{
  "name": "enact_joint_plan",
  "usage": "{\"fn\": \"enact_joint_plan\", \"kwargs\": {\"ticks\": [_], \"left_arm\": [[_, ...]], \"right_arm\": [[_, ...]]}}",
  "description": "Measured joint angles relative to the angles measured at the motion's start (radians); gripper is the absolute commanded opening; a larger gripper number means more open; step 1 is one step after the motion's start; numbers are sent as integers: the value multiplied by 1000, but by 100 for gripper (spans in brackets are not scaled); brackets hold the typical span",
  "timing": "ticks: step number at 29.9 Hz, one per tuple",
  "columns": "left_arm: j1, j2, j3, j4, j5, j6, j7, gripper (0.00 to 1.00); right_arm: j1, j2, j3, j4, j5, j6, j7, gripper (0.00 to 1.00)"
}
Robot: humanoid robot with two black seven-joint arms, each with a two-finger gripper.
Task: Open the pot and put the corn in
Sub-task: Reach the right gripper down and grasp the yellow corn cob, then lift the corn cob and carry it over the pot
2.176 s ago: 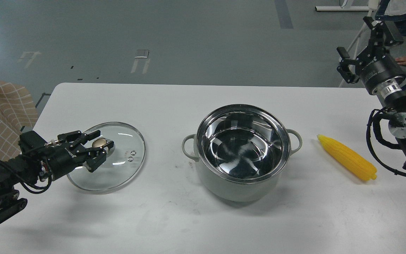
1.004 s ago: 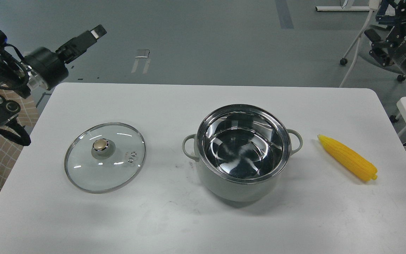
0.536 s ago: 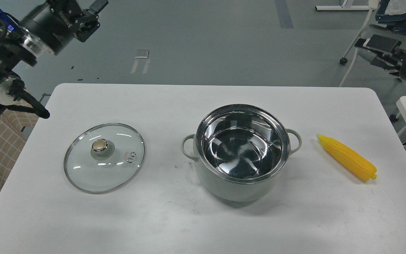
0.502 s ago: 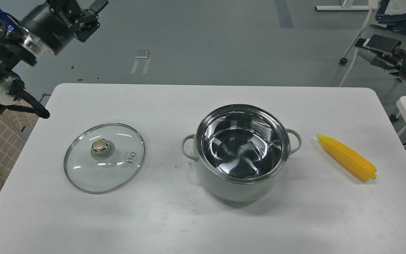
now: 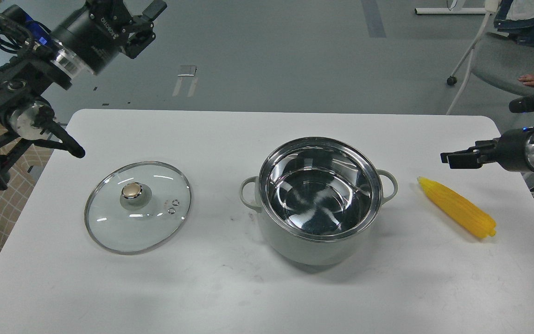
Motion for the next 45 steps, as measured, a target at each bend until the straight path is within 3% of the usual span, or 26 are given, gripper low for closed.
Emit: {"fn": "enact_joint_plan", "kwargs": {"ticks": [8, 21, 26, 29, 33, 36, 45], "left_arm": [[-1, -19, 2, -2, 2, 0, 0, 95], [1, -28, 4, -4, 5, -1, 0, 95], [2, -28, 4, -10, 5, -1, 0, 95], [2, -28, 5, -11, 6, -1, 0, 95], [2, -28, 6, -11, 6, -1, 0, 95], [2, -28, 6, -13, 6, -1, 0, 95], [2, -29, 8, -16, 6, -1, 0, 95]], "right_arm": [[0, -13, -100, 31, -139, 7, 0, 100], [-52, 60, -113, -21, -154, 6, 0, 100], [-73, 93, -113, -36, -153, 0, 0, 90], [-86, 111, -113, -43, -153, -1, 0, 71], [-93, 117, -115, -55, -154, -1, 0, 11], [-94, 116, -115, -55, -155, -1, 0, 0], [75, 56, -110, 81, -146, 4, 0, 0]]}}
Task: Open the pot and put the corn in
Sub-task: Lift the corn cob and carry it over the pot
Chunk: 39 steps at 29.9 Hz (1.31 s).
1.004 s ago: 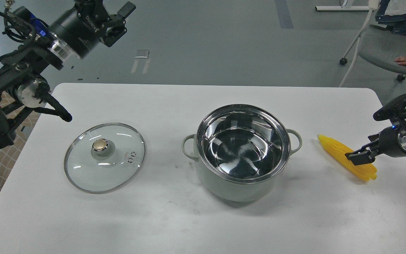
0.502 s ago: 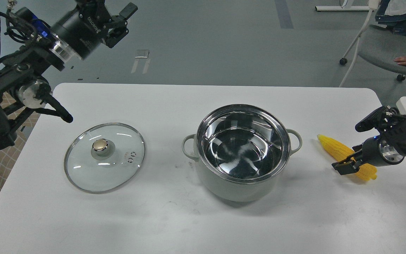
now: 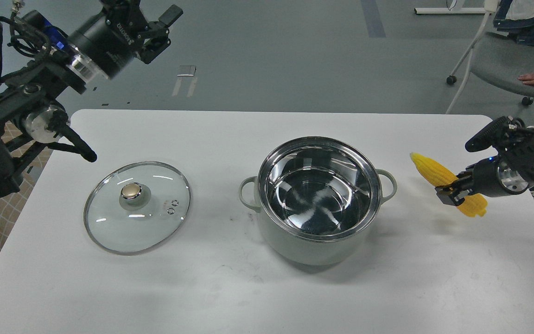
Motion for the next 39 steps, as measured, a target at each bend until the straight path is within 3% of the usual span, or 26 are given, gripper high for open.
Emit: {"fn": "enact_joint_plan", "kwargs": {"ticks": [10, 23, 30, 39], "left_arm": [[-2, -1, 1, 0, 0, 2, 0, 95], [1, -15, 2, 0, 1, 2, 0, 95], [1, -16, 2, 0, 3, 2, 0, 95], [2, -16, 2, 0, 3, 2, 0, 95]], "right_arm": [[317, 34, -1, 200, 65, 94, 0, 0], [353, 247, -60, 284, 103, 142, 0, 2], [323, 337, -91, 238, 145, 141, 0, 19], [312, 348, -127, 236, 153, 140, 0, 39]]}}
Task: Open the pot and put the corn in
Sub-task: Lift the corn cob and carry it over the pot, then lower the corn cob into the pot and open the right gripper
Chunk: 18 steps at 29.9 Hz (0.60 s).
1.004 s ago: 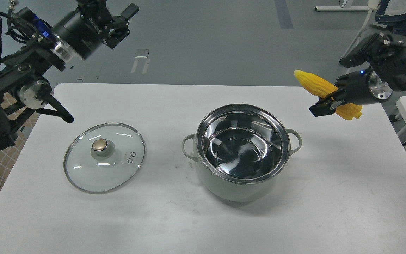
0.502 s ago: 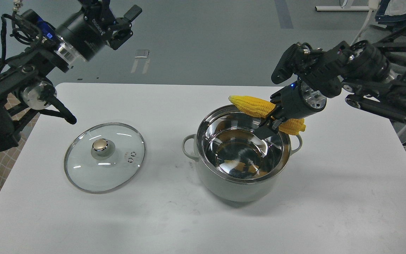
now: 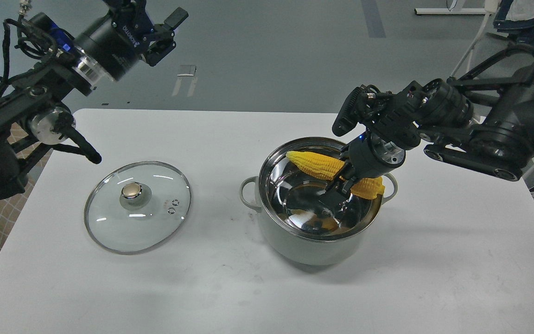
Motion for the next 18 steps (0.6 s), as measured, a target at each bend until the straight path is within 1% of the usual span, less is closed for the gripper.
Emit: {"fn": "enact_joint_plan", "kwargs": {"ticks": [2, 4, 12, 15, 16, 17, 18], "left_arm": [[0, 0, 0, 0, 0, 0, 0, 95], [1, 0, 0, 0, 0, 0, 0, 95], [2, 0, 0, 0, 0, 0, 0, 95], [2, 0, 0, 0, 0, 0, 0, 95], [2, 0, 0, 0, 0, 0, 0, 95], [2, 0, 0, 0, 0, 0, 0, 95], [2, 0, 0, 0, 0, 0, 0, 95]], "right_arm": [[-2, 1, 0, 0, 1, -1, 0, 42], [-2, 1, 0, 1, 1, -3, 0, 47], [-2, 16, 0, 2, 22, -8, 0, 58], [-2, 20, 0, 2, 23, -8, 0, 73], [-2, 20, 0, 2, 25, -8, 0, 89], [-2, 21, 0, 2, 27, -8, 0, 99], [-2, 21, 0, 2, 30, -8, 0, 99]]}}
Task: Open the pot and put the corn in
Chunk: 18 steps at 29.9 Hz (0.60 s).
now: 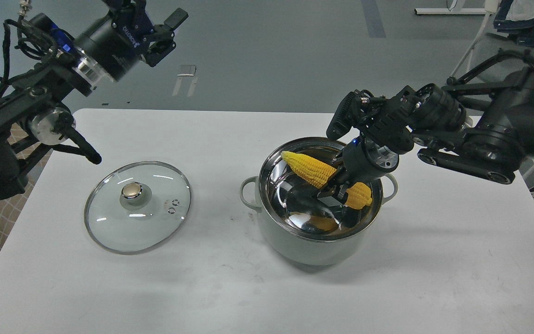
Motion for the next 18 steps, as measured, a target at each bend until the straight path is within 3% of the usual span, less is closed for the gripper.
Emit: {"fn": "enact_joint_plan", "kwargs": {"ticks": [11, 18], "left_arm": [[0, 1, 0, 0, 0, 0, 0, 96], [1, 1, 0, 3, 3, 5, 0, 98]], "right_arm": [[30, -11, 35, -13, 33, -4, 0, 100], [109, -24, 145, -166, 212, -8, 0, 100]]}}
